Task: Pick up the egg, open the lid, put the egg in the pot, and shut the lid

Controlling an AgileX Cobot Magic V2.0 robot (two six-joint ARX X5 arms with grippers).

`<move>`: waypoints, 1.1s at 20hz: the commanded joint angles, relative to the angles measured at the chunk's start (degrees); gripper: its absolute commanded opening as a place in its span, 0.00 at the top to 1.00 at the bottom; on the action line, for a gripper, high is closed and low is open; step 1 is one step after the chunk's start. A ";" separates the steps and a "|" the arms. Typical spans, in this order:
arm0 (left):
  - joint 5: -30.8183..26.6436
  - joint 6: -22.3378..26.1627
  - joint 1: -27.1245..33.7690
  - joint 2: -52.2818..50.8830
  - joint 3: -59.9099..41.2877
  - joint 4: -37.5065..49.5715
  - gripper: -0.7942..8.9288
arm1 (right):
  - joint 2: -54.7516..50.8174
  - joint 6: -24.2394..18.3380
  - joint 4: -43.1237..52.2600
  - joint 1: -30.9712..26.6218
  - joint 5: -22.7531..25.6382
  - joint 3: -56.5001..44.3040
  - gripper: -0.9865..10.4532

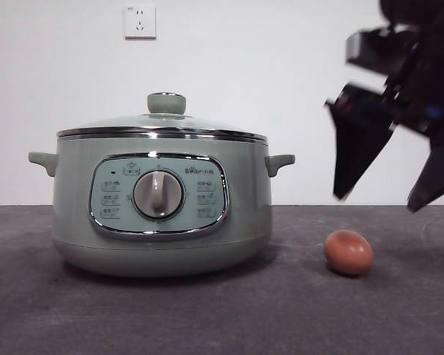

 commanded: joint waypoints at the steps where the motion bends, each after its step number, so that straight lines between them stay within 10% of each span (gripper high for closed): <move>1: -0.07 0.68 0.15 -0.02 0.09 0.26 0.18 | 3.56 0.96 2.78 1.16 1.11 0.11 0.40; 11: -0.09 0.66 0.15 -0.02 0.09 0.22 0.18 | 13.99 1.36 10.84 2.75 3.65 0.11 0.45; 22: -0.17 0.66 0.15 -0.02 0.09 0.28 0.18 | 14.10 1.36 10.97 2.73 3.21 0.11 0.93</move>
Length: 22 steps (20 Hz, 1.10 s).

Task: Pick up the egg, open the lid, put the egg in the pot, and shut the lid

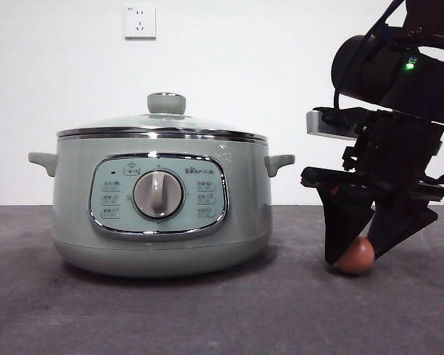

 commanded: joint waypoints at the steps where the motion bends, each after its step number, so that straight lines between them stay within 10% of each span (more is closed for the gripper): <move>1: -0.02 0.66 0.15 0.00 0.09 0.35 0.18 | -0.07 0.52 0.04 0.07 -0.02 0.04 0.93; 12: -1.84 0.39 -2.58 10.27 0.83 16.02 0.18 | -26.73 0.50 -9.27 0.00 0.37 0.04 0.93; 22: -17.68 0.94 -17.62 37.68 16.70 27.82 0.18 | -42.66 1.60 -16.26 0.02 -0.04 0.04 0.93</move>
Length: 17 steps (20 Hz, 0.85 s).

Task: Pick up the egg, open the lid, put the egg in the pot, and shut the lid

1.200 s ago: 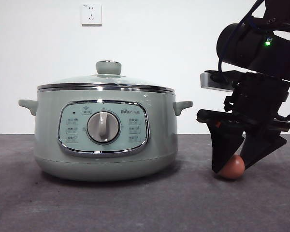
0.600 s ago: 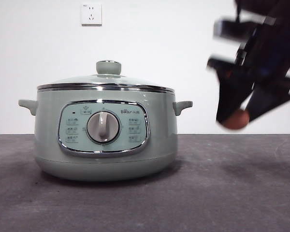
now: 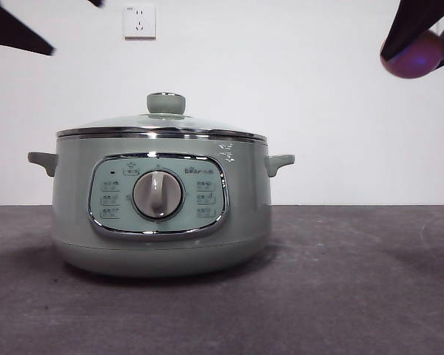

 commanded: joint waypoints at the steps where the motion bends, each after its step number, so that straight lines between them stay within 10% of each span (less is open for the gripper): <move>1: -4.55 1.38 -3.32 6.23 4.07 0.55 0.18 | -0.87 0.85 -0.11 0.04 -0.07 0.04 0.93; 17: -14.78 4.96 -11.34 25.35 12.48 5.03 0.18 | -0.90 0.85 -0.68 0.09 0.00 0.04 0.93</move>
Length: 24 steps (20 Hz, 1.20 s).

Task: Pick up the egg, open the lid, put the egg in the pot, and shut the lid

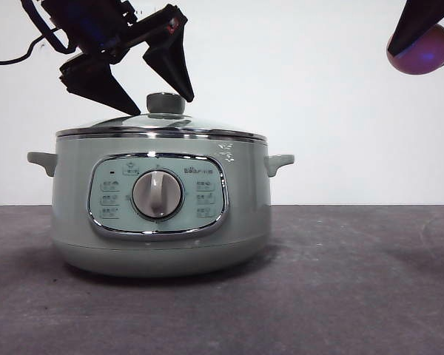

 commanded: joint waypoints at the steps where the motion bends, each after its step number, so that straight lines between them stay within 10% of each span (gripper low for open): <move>1: -0.15 0.87 -0.33 0.17 -0.09 0.31 0.22 | -0.09 0.55 0.61 0.09 -0.02 0.04 0.93; 4: 0.02 0.87 -0.42 0.17 -0.09 -0.57 0.56 | -0.09 0.55 0.96 0.07 0.02 0.04 0.93; 16: 0.07 0.83 -0.42 0.17 -0.09 -1.18 0.94 | -0.09 0.55 1.29 0.09 -0.02 0.04 0.93; 24: 0.24 0.83 -0.42 -2.43 -0.07 0.39 0.93 | -0.09 0.55 1.31 0.09 -0.09 0.04 0.93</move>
